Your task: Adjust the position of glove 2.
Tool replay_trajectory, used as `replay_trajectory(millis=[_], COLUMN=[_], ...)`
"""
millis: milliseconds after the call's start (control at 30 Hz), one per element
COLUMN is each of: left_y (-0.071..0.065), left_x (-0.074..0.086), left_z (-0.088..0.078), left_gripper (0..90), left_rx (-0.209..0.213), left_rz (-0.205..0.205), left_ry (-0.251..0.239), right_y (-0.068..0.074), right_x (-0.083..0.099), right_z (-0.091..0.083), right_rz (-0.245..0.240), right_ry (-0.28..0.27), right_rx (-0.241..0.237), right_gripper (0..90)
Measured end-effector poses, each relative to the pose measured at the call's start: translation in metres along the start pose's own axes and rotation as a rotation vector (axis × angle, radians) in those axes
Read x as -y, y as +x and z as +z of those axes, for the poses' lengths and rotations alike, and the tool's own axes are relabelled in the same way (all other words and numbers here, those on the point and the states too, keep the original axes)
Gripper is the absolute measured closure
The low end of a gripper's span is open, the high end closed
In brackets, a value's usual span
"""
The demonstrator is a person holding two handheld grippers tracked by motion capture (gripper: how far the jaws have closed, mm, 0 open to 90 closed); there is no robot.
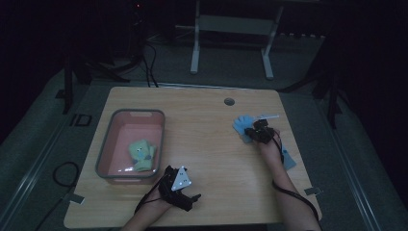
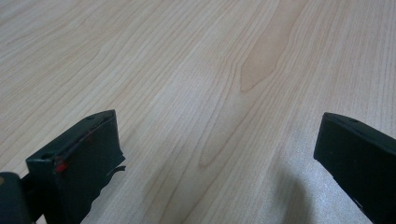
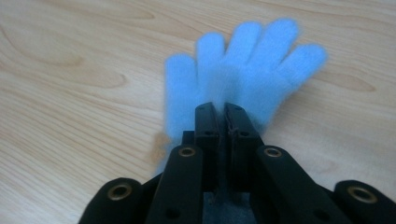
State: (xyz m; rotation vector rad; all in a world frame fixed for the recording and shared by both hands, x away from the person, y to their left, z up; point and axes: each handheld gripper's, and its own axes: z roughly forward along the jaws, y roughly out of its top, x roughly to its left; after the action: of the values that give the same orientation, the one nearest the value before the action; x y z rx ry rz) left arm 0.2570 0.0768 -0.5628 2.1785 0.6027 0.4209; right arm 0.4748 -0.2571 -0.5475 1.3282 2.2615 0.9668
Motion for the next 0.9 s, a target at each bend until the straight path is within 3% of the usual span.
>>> replay_trajectory(millis=[100, 367, 567, 900], left_y=[0.0, 0.0, 0.0, -0.001], left_x=[0.0, 0.0, 0.0, 0.0], left_z=[0.0, 0.0, 0.0, 0.0], left_gripper=[0.9, 0.9, 1.0, 1.0], left_rx=[0.0, -0.007, -0.009, -0.009], left_rz=[0.0, 0.005, 0.004, 0.014], left_ry=[-0.001, 0.0, -0.002, -0.002], right_y=[0.01, 0.047, 0.072, 0.106], right_x=[0.0, -0.002, -0.001, 0.011], right_z=[-0.007, -0.035, -0.059, -0.078], right_rz=[0.019, 0.011, 0.037, 0.055], right_ry=[-0.014, -0.033, -0.066, -0.075], right_rx=[0.009, 0.026, 0.012, -0.016], right_gripper=[86.6, 87.2, 87.3, 87.2])
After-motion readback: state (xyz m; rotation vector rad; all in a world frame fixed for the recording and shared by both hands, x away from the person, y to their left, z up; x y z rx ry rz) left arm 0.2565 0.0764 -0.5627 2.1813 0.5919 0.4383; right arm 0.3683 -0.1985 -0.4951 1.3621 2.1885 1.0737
